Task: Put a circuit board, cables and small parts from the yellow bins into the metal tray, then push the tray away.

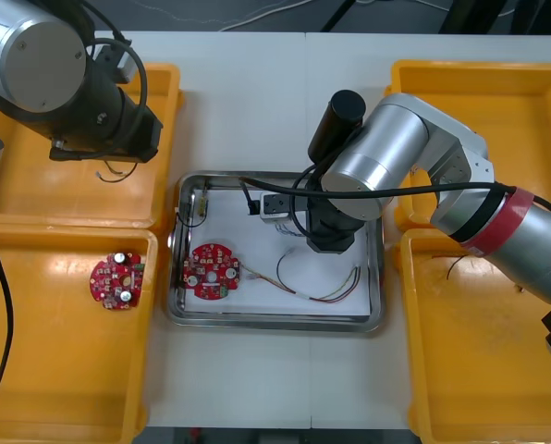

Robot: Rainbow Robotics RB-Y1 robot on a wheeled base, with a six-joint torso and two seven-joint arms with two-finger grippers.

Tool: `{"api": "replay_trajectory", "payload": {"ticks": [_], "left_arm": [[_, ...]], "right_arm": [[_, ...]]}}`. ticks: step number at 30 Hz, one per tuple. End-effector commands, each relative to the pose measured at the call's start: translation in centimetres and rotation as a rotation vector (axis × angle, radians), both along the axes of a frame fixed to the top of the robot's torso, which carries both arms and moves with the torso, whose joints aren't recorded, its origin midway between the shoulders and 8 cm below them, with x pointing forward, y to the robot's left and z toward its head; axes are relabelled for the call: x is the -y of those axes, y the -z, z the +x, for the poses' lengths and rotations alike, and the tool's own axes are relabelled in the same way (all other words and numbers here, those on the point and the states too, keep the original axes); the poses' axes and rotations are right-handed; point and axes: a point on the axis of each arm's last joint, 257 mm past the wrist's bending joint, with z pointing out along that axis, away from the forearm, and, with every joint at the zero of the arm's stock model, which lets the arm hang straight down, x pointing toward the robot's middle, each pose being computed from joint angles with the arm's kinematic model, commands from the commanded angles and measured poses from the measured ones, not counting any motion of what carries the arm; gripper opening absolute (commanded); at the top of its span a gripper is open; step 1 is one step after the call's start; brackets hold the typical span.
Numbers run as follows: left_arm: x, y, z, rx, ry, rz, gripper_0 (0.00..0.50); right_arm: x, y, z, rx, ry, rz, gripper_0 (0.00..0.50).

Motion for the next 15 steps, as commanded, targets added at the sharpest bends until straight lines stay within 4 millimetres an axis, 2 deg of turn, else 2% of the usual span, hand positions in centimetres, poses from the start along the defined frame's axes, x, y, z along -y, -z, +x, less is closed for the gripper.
{"api": "replay_trajectory", "payload": {"ticks": [1,7,15], "left_arm": [[-1.3,-1.2,0.0,0.038,-0.018,0.016,0.000],[-1.3,-1.2,0.0,0.038,-0.018,0.016,0.000],[-1.3,-1.2,0.0,0.036,-0.018,0.015,0.000]], "right_arm": [[-1.6,-0.3,-0.5,0.006,-0.004,0.030,0.500],[-1.6,-1.3,-0.6,0.007,0.003,0.038,0.500],[-0.5,-5.0,-2.3,0.000,0.018,0.010,0.500]]}}
